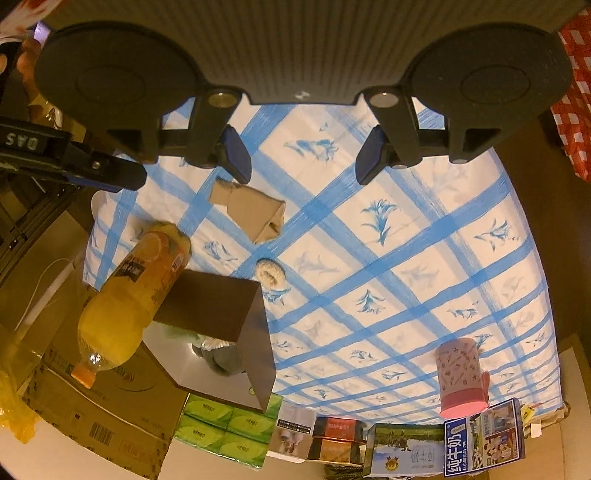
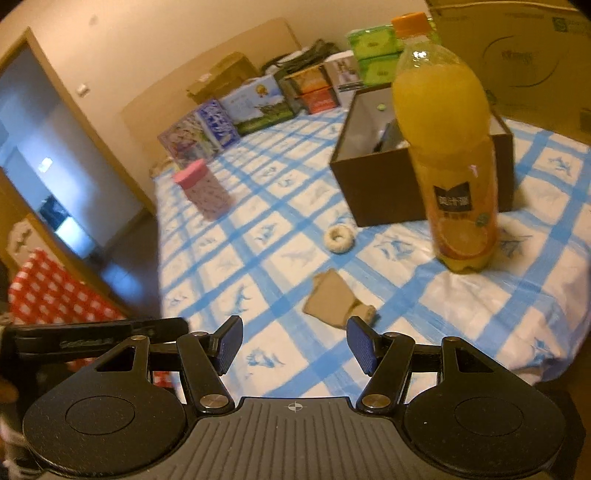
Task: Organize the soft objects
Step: 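Withdraw both tools from the box toward the beige stocking and hair tie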
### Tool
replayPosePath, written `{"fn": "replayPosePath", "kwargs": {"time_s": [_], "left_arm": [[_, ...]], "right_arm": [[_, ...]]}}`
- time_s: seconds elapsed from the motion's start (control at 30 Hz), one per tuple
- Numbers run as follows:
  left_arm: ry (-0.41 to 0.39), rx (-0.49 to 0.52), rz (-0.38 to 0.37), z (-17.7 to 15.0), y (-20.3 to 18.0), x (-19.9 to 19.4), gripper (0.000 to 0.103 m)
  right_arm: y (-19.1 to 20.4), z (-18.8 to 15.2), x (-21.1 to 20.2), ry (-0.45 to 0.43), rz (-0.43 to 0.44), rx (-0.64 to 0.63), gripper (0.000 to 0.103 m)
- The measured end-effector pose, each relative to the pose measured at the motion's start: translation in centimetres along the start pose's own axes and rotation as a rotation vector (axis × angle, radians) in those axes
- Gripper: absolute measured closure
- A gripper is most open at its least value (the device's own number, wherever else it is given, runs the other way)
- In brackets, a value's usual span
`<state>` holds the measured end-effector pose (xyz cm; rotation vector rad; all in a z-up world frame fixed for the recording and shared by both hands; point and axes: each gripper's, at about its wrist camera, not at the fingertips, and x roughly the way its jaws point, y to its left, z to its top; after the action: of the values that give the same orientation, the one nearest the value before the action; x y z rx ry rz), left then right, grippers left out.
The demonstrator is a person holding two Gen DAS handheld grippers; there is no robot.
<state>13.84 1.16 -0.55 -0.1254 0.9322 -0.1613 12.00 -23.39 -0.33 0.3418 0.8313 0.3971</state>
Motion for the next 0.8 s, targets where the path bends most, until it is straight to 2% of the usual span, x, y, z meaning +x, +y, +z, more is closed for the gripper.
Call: {"fn": "replayPosePath", "kwargs": {"time_s": [0.1, 0.23, 0.47, 0.8], "left_arm": [[0.005, 0.006, 0.011, -0.5, 0.0, -0.1, 0.044], [0.006, 0.012, 0.028, -1.0, -0.1, -0.1, 0.044], [0.026, 0.024, 0.023, -1.2, -0.1, 0.6, 0.043], [0.055, 0.026, 0.029, -0.8, 0.8, 3.5, 0.044]], "right_arm": [[0.1, -0.4, 0.4, 0.02, -0.025, 0.012, 0.04], [-0.4, -0.9, 0.6, 0.031, 0.024, 0.052, 0.039], [-0.5, -1.2, 1.2, 0.009, 0.01, 0.027, 0.037], [-0.8, -1.5, 4.2, 0.051, -0.048, -0.063, 0.037]]}}
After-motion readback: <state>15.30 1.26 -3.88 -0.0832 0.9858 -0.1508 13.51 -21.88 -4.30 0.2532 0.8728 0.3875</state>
